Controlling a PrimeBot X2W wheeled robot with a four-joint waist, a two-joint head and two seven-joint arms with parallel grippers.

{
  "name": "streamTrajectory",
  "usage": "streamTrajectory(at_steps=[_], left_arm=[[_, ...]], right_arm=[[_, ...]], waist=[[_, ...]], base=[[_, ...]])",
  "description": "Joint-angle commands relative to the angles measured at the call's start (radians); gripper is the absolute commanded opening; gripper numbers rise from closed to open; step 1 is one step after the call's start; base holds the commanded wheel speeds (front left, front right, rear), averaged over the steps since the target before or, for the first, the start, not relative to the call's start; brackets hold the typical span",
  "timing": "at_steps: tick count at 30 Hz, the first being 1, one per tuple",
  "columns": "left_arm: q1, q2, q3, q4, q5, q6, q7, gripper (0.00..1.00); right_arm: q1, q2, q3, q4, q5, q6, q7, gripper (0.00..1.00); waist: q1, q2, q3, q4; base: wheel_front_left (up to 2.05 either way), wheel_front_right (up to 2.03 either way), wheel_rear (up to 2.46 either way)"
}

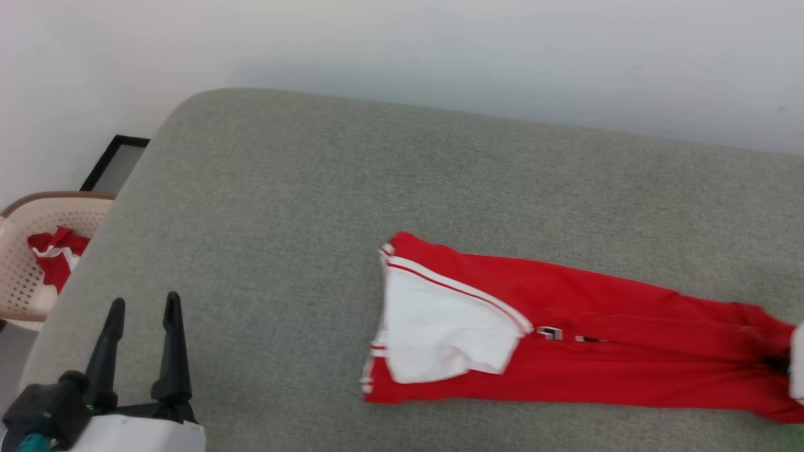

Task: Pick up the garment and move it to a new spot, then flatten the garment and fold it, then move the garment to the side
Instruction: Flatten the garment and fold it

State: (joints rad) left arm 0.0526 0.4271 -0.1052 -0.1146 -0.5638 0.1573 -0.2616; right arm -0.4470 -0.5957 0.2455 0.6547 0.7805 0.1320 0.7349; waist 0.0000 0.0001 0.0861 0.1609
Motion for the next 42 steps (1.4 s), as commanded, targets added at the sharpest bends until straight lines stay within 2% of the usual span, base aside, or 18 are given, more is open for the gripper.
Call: streamTrajectory(at_steps=[1, 8, 13, 16, 23, 27, 32, 36, 42], left_arm=[[0.012, -0.014, 0.014, 0.005, 0.016, -0.01, -0.003, 1.0], [0.019, -0.06, 0.046, 0.028, 0.054, -0.054, -0.003, 1.0], [0.026, -0.09, 0.074, 0.045, 0.066, -0.076, -0.003, 1.0], [0.034, -0.098, 0.083, 0.051, 0.073, -0.083, -0.003, 1.0], [0.059, -0.12, 0.109, 0.057, 0.081, -0.101, -0.003, 1.0], [0.067, -0.129, 0.112, 0.063, 0.08, -0.108, -0.003, 1.0], [0.05, -0.137, 0.091, 0.081, 0.074, -0.122, -0.003, 1.0], [0.024, -0.146, 0.065, 0.095, 0.073, -0.134, 0.002, 1.0], [-0.012, -0.155, 0.035, 0.117, 0.073, -0.15, 0.008, 1.0]], right_arm=[[-0.014, -0.032, -0.005, 0.019, -0.009, -0.003, -0.011, 0.0], [-0.072, -0.108, -0.045, 0.112, -0.037, -0.002, -0.072, 0.0], [-0.107, -0.119, -0.024, 0.14, -0.07, -0.002, -0.084, 0.0], [-0.111, -0.12, 0.0, 0.118, -0.073, -0.002, -0.073, 0.0], [-0.086, -0.097, 0.064, -0.083, 0.041, -0.002, 0.001, 0.0], [-0.072, -0.046, 0.082, -0.207, 0.104, -0.002, 0.048, 0.0], [-0.067, 0.05, 0.12, -0.305, 0.114, -0.002, 0.084, 0.0], [-0.081, 0.145, 0.151, -0.303, 0.094, -0.002, 0.081, 0.0], [-0.111, 0.273, 0.2, -0.22, 0.034, -0.002, 0.041, 0.0]], waist=[[0.0, -0.0001, 0.001, -0.008], [0.0, -0.0001, 0.003, -0.034], [0.0, -0.0001, -0.008, -0.054], [0.0, -0.0001, -0.017, -0.063], [0.0, -0.0001, -0.051, -0.083], [0.0, -0.0001, -0.065, -0.082], [0.0, -0.0001, -0.078, -0.06], [0.0, -0.0001, -0.078, -0.029], [0.0, -0.0001, -0.068, 0.02]], base=[[0.0, 0.0, 0.0], [0.0, 0.0, 0.0], [0.0, 0.0, 0.0], [0.0, 0.0, 0.0], [0.0, 0.0, 0.0], [0.0, 0.0, 0.0], [0.0, 0.0, 0.0], [0.0, 0.0, 0.0], [0.0, 0.0, 0.0]])
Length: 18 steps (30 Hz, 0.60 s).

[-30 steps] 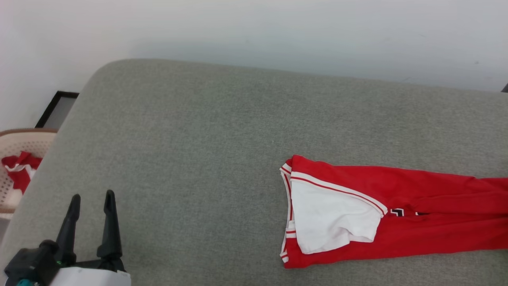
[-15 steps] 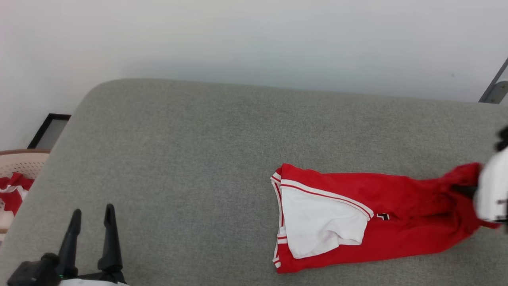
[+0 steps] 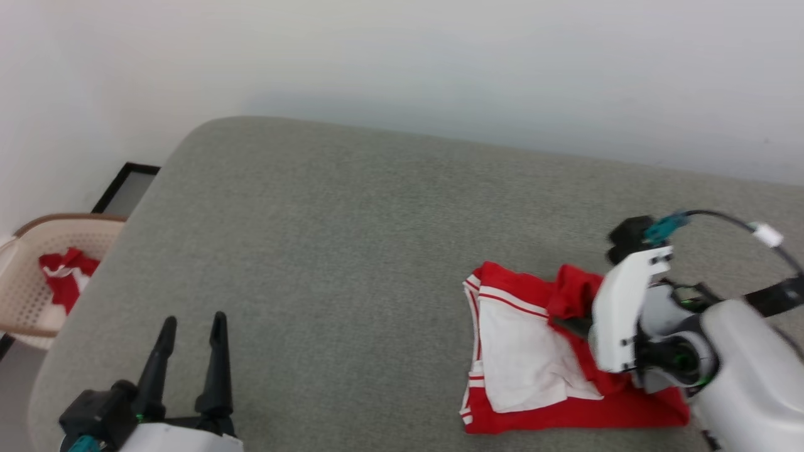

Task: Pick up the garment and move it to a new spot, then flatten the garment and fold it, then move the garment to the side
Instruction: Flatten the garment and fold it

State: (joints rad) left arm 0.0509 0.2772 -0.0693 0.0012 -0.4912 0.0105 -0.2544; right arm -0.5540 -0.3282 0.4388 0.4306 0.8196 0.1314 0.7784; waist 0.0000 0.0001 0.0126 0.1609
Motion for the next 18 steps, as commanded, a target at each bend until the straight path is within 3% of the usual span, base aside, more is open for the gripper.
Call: streamTrajectory(at_steps=[1, 10, 18], left_arm=[[-0.016, -0.005, -0.004, 0.004, -0.002, -0.007, 0.001, 1.0], [-0.054, -0.02, -0.027, 0.04, -0.009, -0.024, -0.002, 1.0], [-0.081, -0.034, -0.034, 0.073, -0.002, -0.035, -0.007, 1.0]], right_arm=[[-0.01, 0.023, 0.014, 0.019, -0.011, -0.001, -0.01, 0.0], [-0.065, 0.136, 0.09, 0.185, -0.048, -0.001, -0.091, 0.0], [-0.124, 0.171, 0.146, 0.344, -0.071, -0.002, -0.156, 0.0]], waist=[[0.0, -0.0001, 0.008, 0.029], [0.0, -0.0001, 0.027, 0.082], [0.0, -0.0001, 0.038, 0.096]], base=[[0.0, 0.0, 0.0], [0.0, 0.0, 0.0], [0.0, 0.0, 0.0]])
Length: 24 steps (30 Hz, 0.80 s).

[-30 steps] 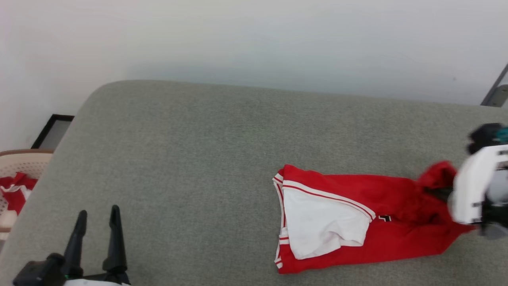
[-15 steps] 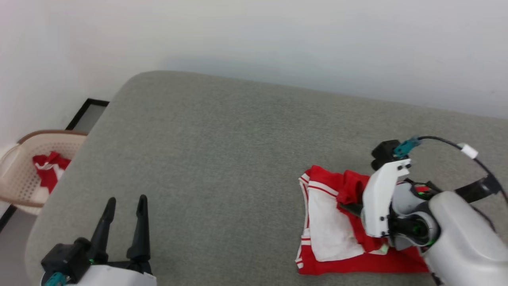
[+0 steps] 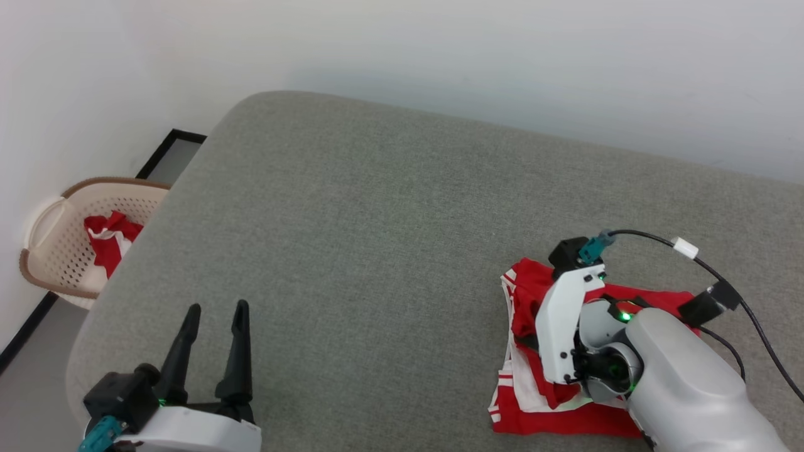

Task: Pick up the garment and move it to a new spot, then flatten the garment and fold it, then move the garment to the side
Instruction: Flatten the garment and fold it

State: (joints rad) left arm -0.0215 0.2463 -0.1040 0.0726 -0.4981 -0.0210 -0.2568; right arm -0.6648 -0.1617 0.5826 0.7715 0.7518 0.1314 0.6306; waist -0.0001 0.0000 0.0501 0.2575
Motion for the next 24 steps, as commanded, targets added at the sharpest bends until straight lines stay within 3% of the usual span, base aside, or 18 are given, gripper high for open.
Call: streamTrajectory(at_steps=[1, 3, 4, 5, 14, 24], left_arm=[[-0.012, -0.005, 0.003, 0.004, 0.004, -0.005, -0.005, 1.0], [-0.014, -0.006, 0.007, 0.01, 0.002, -0.007, -0.005, 1.0], [-0.014, -0.006, 0.01, 0.012, 0.0, -0.006, -0.005, 1.0], [-0.014, -0.006, 0.014, 0.014, -0.001, -0.006, -0.005, 1.0], [0.0, 0.001, 0.046, 0.013, -0.015, -0.005, -0.007, 1.0], [0.023, 0.023, 0.061, 0.006, -0.018, 0.002, 0.004, 1.0]], right_arm=[[-0.018, 0.009, 0.008, 0.017, 0.0, -0.001, -0.011, 0.05], [-0.029, 0.016, 0.024, 0.036, 0.01, -0.001, -0.014, 0.47], [-0.037, 0.02, 0.031, 0.042, 0.017, -0.001, -0.013, 0.9], [-0.044, 0.023, 0.041, 0.043, 0.021, -0.001, -0.009, 1.0], [-0.074, 0.009, 0.091, -0.026, 0.108, -0.001, -0.037, 1.0], [-0.034, -0.119, 0.108, -0.189, 0.136, -0.002, -0.236, 1.0]], waist=[[0.0001, 0.0, 0.001, -0.002], [0.0001, 0.0, 0.0, -0.007], [0.0001, 0.0, -0.002, -0.012], [0.0001, 0.0, -0.003, -0.016], [0.0001, 0.0, -0.017, -0.075], [0.0001, 0.0, -0.042, -0.169]], base=[[0.0, 0.0, 0.0], [0.0, 0.0, 0.0], [0.0, 0.0, 0.0], [0.0, 0.0, 0.0], [0.0, 0.0, 0.0], [0.0, 0.0, 0.0]])
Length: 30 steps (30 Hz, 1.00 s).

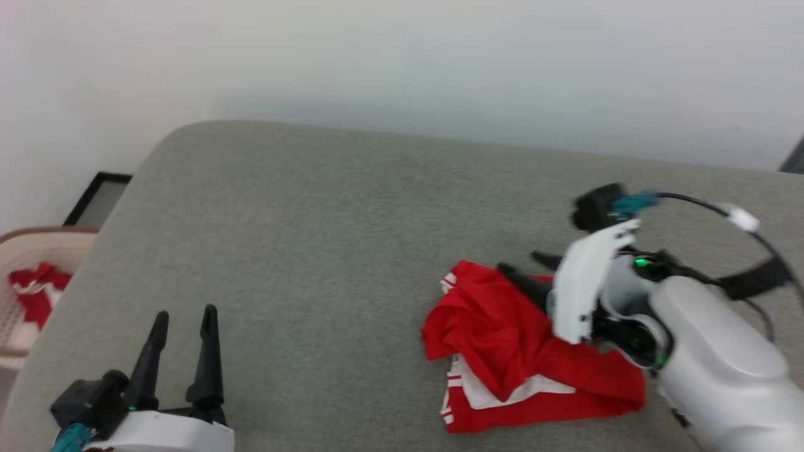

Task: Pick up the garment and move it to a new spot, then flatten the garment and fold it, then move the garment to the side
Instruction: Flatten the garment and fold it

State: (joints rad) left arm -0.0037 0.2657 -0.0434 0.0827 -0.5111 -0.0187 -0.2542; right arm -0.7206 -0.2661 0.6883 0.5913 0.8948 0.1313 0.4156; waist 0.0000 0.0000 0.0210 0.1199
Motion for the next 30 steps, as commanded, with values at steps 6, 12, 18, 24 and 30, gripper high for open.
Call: streamTrajectory(at_steps=[6, 12, 18, 24, 30], left_arm=[[0.026, 0.019, 0.009, -0.011, 0.006, 0.009, -0.001, 1.0], [0.041, 0.034, 0.023, -0.011, 0.014, 0.012, -0.004, 1.0], [0.054, 0.042, 0.037, -0.006, 0.019, 0.008, -0.008, 1.0], [0.069, 0.055, 0.055, 0.011, 0.032, 0.002, -0.009, 1.0], [0.088, 0.065, 0.082, 0.027, 0.04, -0.007, -0.01, 1.0]], right_arm=[[0.074, -0.115, 0.005, -0.076, -0.024, -0.001, -0.221, 1.0], [0.132, -0.202, -0.011, -0.118, -0.062, -0.001, -0.425, 1.0], [0.19, -0.245, -0.051, -0.117, -0.097, -0.001, -0.575, 1.0], [0.28, -0.269, -0.158, -0.121, -0.128, -0.001, -0.663, 1.0], [0.394, -0.263, -0.28, -0.155, -0.181, -0.001, -0.679, 1.0]], waist=[[0.0, 0.0, -0.027, -0.084], [0.0, 0.0, -0.036, -0.129], [0.0, 0.0, -0.045, -0.159], [0.0, 0.0, -0.055, -0.182], [0.0, 0.0, -0.061, -0.199]], base=[[0.0, 0.0, 0.0], [0.0, 0.0, 0.0], [0.0, 0.0, 0.0], [0.0, 0.0, 0.0], [0.0, 0.0, 0.0]])
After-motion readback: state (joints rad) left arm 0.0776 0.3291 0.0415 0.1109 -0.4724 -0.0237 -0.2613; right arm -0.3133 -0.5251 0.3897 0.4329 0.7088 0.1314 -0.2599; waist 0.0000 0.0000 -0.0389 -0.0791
